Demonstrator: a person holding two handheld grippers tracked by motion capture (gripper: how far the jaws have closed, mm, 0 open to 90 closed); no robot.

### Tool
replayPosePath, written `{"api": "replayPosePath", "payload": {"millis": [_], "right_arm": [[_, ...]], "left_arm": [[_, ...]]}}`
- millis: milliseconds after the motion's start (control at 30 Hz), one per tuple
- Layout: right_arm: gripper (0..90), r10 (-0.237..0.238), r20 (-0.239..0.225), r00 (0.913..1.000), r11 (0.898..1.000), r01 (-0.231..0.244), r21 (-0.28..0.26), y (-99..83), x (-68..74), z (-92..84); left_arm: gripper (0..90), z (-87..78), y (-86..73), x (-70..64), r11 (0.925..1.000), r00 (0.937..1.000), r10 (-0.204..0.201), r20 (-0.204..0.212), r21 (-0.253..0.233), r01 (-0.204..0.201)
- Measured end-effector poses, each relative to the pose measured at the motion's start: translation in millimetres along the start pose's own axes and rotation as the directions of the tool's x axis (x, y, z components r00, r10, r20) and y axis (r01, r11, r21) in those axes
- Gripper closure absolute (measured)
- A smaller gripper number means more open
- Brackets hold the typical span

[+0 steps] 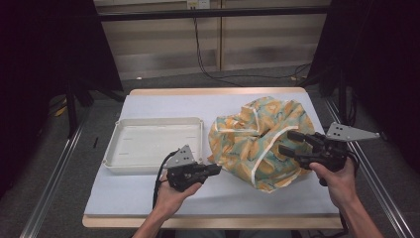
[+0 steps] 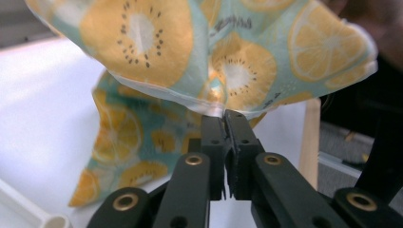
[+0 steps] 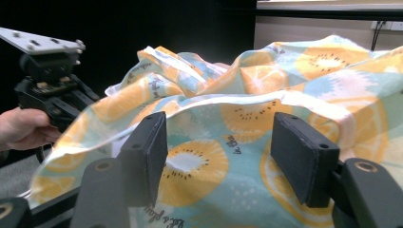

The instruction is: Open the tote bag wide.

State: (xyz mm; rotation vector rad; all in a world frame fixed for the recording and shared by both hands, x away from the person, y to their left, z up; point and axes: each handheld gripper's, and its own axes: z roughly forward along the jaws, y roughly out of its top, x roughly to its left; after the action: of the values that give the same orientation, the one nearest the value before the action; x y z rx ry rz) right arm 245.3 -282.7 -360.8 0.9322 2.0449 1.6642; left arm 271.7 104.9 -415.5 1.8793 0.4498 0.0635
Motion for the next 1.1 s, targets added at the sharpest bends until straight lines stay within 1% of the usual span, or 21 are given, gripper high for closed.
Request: {"api": "replayPosePath", "payload": {"millis": [33, 67, 100, 133, 233, 333, 400, 500, 533, 600, 633, 700, 733, 800, 833, 900, 933, 1000, 1033, 1067, 1100], "right_arm": [[36.2, 0.007, 0.004, 1.0000, 1.000, -0.007, -0.001, 0.1, -0.6, -0.8], [36.2, 0.007, 0.004, 1.0000, 1.000, -0.007, -0.001, 0.1, -0.6, -0.8], [33.6, 0.033, -0.019, 0.9993, 0.999, -0.033, -0.017, 0.9, -2.1, -0.1], [32.4, 0.033, -0.021, 0.9992, 0.999, -0.033, -0.013, 1.7, -2.2, 0.1], [31.7, 0.029, -0.023, 0.9993, 0.999, -0.029, -0.016, 4.9, -0.5, 3.2], [31.6, 0.022, -0.009, 0.9997, 1.000, -0.022, -0.004, 8.5, 2.9, 6.5], [31.1, 0.020, -0.003, 0.9998, 1.000, -0.020, 0.009, 8.7, 3.3, 11.2], [30.7, 0.008, 0.000, 1.0000, 1.000, -0.008, 0.025, 7.9, 4.1, 14.4], [30.6, -0.003, 0.014, 0.9999, 0.999, 0.003, 0.038, 8.6, 5.8, 18.1], [30.6, 0.010, -0.006, 0.9999, 1.000, -0.010, 0.025, 10.2, 6.4, 21.1], [30.6, 0.000, -0.004, 1.0000, 1.000, 0.000, 0.023, 11.6, 7.4, 22.2], [30.6, -0.002, -0.006, 1.0000, 1.000, 0.002, 0.018, 13.0, 8.6, 23.3], [30.2, -0.002, -0.018, 0.9998, 1.000, 0.002, 0.006, 15.8, 10.2, 25.1], [30.2, -0.002, -0.021, 0.9998, 1.000, 0.002, 0.007, 17.6, 10.6, 27.2], [30.2, -0.003, -0.020, 0.9998, 1.000, 0.003, 0.007, 18.1, 10.4, 28.5], [29.8, -0.014, -0.004, 0.9999, 1.000, 0.014, 0.015, 18.6, 11.2, 31.2], [29.8, -0.007, -0.014, 0.9999, 1.000, 0.007, 0.013, 18.4, 11.1, 31.9], [29.8, -0.003, -0.019, 0.9998, 1.000, 0.004, 0.011, 18.1, 11.2, 32.8], [29.8, -0.005, -0.011, 0.9999, 1.000, 0.005, 0.013, 18.2, 11.6, 33.1], [29.7, -0.004, -0.022, 0.9998, 1.000, 0.004, 0.005, 18.9, 12.2, 32.0], [29.7, -0.003, -0.022, 0.9998, 1.000, 0.003, 0.000, 19.2, 12.1, 31.3]], "left_arm": [[85.7, -7.2, 4.4, -1.9, 0.9996, 1.0000, 0.003, 0.008, -0.027, -0.003], [84.2, -7.2, 4.4, -1.9, 0.9996, 1.0000, 0.003, 0.008, -0.027, -0.003], [83.1, -11.5, 7.3, -3.6, 0.9994, 0.9999, 0.016, -0.004, -0.031, -0.016], [82.5, -17.4, 11.1, -5.6, 0.9984, 0.9999, 0.015, 0.000, -0.054, -0.015], [78.7, -22.5, 15.1, -7.3, 0.9974, 0.9996, 0.028, 0.004, -0.066, -0.027], [75.8, -30.6, 23.7, -10.7, 0.9945, 0.9990, 0.044, -0.001, -0.096, -0.044], [72.9, -36.7, 30.6, -12.0, 0.9920, 0.9983, 0.055, -0.018, -0.113, -0.057], [72.6, -35.7, 34.1, -11.0, 0.9894, 0.9981, 0.059, -0.013, -0.132, -0.061], [72.3, -25.4, 36.1, -10.0, 0.9905, 0.9978, 0.066, -0.008, -0.121, -0.066], [71.7, -18.9, 37.2, -9.4, 0.9914, 0.9977, 0.067, -0.012, -0.112, -0.067], [71.7, -4.6, 40.2, -9.2, 0.9913, 0.9968, 0.079, 0.005, -0.106, -0.078], [70.9, 1.6, 42.5, -9.9, 0.9919, 0.9969, 0.077, 0.014, -0.102, -0.075], [68.7, 9.9, 45.8, -10.1, 0.9919, 0.9961, 0.084, 0.027, -0.098, -0.082], [65.2, 27.5, 50.9, -10.4, 0.9924, 0.9961, 0.088, 0.009, -0.087, -0.087], [61.7, 27.5, 50.9, -10.4, 0.9924, 0.9961, 0.088, 0.009, -0.087, -0.087], [60.9, 40.1, 52.5, -10.0, 0.9932, 0.9962, 0.086, 0.005, -0.079, -0.086], [60.2, 49.9, 53.0, -10.5, 0.9937, 0.9962, 0.086, 0.012, -0.072, -0.085], [60.2, 54.9, 52.6, -11.5, 0.9942, 0.9961, 0.088, 0.009, -0.063, -0.087], [60.2, 60.3, 52.2, -12.9, 0.9942, 0.9948, 0.101, 0.005, -0.036, -0.101], [70.0, 65.0, 50.5, -15.8, 0.9928, 0.9929, 0.119, -0.003, -0.013, -0.119], [76.1, 65.0, 50.5, -15.8, 0.9928, 0.9929, 0.119, -0.003, -0.013, -0.119]]}}
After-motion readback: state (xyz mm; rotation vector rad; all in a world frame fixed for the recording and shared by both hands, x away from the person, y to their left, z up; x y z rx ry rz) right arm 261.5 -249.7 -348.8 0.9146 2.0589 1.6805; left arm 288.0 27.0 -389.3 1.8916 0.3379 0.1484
